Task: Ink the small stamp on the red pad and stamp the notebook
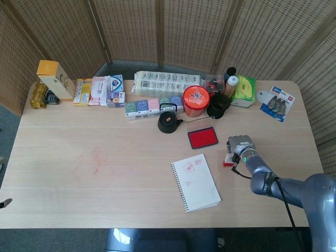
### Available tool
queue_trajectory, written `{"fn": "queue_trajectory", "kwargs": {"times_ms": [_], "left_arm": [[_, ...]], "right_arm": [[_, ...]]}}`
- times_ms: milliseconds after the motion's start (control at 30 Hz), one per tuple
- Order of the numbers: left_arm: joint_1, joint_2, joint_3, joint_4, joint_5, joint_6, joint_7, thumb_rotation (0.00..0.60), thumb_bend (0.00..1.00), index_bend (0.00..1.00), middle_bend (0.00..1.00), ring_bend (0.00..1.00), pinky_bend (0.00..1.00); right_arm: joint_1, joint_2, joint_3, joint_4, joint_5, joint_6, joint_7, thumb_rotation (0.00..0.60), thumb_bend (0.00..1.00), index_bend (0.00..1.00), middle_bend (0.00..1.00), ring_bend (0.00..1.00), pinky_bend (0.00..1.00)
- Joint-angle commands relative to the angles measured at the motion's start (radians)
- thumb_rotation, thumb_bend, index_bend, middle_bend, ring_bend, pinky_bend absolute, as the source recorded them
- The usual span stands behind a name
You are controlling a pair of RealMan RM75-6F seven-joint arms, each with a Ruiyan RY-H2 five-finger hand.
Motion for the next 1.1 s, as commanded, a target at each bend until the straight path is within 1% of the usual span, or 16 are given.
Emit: {"fn": "queue_trajectory", "kwargs": {"times_ms": [33,200,300,433,633,767,1100], "left_arm": [[0.001,0.001,0.0,0.0,0.0,0.002,-0.001,0.6,0.03,0.0,0.0,0.0,0.0],[0.001,0.001,0.001,0.0,0.005,0.004,-0.001,0.6,0.03,0.0,0.0,0.0,0.0],[0.003,0.002,0.004,-0.001,0.012,0.009,-0.004,0.6,0.03,0.0,0.0,0.0,0.0],[0.005,0.004,0.004,0.0,0.014,0.013,-0.01,0.6,0.03,0.0,0.0,0.0,0.0],[0.004,0.003,0.006,-0.001,0.018,0.011,-0.007,0.6,0.03,0.0,0.0,0.0,0.0],[0.004,0.004,0.007,-0.002,0.018,0.013,-0.007,0.6,0.03,0.0,0.0,0.0,0.0],[0.004,0.002,0.007,-0.003,0.017,0.012,-0.001,0.6,0.03,0.0,0.0,0.0,0.0]], "right_arm": [[0.006,0.016,0.001,-0.03,-0.001,0.018,-0.003,0.6,0.43,0.48,0.66,0.75,0.96],[0.002,0.032,0.003,-0.068,-0.021,0.037,-0.005,0.6,0.43,0.48,0.66,0.75,0.96],[-0.011,0.032,0.009,-0.087,-0.056,0.063,-0.006,0.6,0.43,0.48,0.66,0.75,0.96],[-0.054,0.04,0.034,-0.12,-0.152,0.123,0.007,0.6,0.43,0.48,0.66,0.75,0.96],[-0.114,0.047,0.055,-0.143,-0.276,0.177,0.017,0.6,0.43,0.48,0.66,0.75,0.96],[-0.147,0.049,0.07,-0.144,-0.33,0.186,0.028,0.6,0.43,0.48,0.66,0.75,0.96],[-0.2,0.051,0.097,-0.136,-0.411,0.185,0.032,0.6,0.35,0.44,0.66,0.75,0.96]]}}
